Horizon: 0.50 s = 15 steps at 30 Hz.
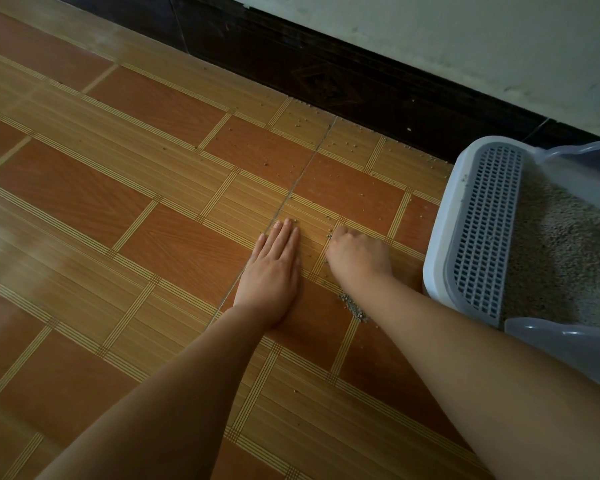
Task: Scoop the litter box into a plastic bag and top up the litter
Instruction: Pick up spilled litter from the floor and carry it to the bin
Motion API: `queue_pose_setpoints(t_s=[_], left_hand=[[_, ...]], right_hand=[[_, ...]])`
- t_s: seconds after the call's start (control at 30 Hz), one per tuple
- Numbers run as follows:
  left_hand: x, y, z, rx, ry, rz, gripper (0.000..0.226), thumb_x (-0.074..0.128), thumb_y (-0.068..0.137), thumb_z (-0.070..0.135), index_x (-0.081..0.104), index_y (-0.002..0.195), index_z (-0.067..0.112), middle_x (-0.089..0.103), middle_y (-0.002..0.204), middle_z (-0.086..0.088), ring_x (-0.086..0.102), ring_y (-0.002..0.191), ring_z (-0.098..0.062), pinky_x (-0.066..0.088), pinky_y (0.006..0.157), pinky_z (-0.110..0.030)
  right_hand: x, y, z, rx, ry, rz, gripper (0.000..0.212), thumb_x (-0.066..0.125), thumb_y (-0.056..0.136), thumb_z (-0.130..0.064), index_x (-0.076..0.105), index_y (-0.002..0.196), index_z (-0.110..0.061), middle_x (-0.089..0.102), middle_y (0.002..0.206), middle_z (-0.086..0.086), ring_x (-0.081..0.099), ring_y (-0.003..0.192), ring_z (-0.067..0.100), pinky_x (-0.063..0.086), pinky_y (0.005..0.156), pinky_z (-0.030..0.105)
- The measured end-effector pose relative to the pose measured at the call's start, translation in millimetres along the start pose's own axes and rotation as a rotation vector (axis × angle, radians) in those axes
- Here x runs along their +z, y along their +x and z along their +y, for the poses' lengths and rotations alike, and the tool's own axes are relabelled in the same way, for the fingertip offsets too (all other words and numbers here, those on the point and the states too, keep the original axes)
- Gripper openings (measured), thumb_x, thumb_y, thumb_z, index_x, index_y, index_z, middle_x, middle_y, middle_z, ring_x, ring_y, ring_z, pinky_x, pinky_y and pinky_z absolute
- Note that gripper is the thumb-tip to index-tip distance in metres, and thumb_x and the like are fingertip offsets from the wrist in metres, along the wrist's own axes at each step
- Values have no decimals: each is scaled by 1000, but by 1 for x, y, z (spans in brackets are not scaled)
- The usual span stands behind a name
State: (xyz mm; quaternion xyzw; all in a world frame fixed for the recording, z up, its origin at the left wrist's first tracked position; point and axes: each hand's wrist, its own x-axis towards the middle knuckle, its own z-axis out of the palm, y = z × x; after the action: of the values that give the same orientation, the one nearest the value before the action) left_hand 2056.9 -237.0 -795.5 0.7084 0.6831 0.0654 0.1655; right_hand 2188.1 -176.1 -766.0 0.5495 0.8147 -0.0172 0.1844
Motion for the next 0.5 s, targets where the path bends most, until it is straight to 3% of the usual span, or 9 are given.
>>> queue_pose_setpoints(t_s=[0.17,0.3,0.4,0.5], left_hand=[[-1,-1,3,-18,-8,-2,53,17,103,32,0,151,17,-6,159,-1,-11,146,-13,-17,112,-24],[0,0,3,-26,-31,12,53,19,103,32,2,151,17,-4,159,0,-9,146,-12,-15,112,-24],[1,0,2,-28,-58,27,53,21,103,32,4,151,18,-2,159,2,-7,146,-11,-14,113,-23],[-1,1,0,-21,-77,28,53,23,102,31,7,151,19,1,159,2,-5,146,-11,-12,113,-23]], right_hand=[[1,-6,2,-42,-14,-18,32,35,99,-13,40,125,5,64,109,15,65,89,27,42,59,30],[1,-10,7,-24,41,-27,32,34,97,-4,39,127,5,65,104,14,56,74,23,38,55,28],[-3,-16,13,10,65,-54,32,38,93,3,40,124,4,64,98,13,48,66,21,31,42,24],[-3,-16,17,87,138,-92,30,38,91,8,45,121,3,60,88,14,49,62,19,36,46,23]])
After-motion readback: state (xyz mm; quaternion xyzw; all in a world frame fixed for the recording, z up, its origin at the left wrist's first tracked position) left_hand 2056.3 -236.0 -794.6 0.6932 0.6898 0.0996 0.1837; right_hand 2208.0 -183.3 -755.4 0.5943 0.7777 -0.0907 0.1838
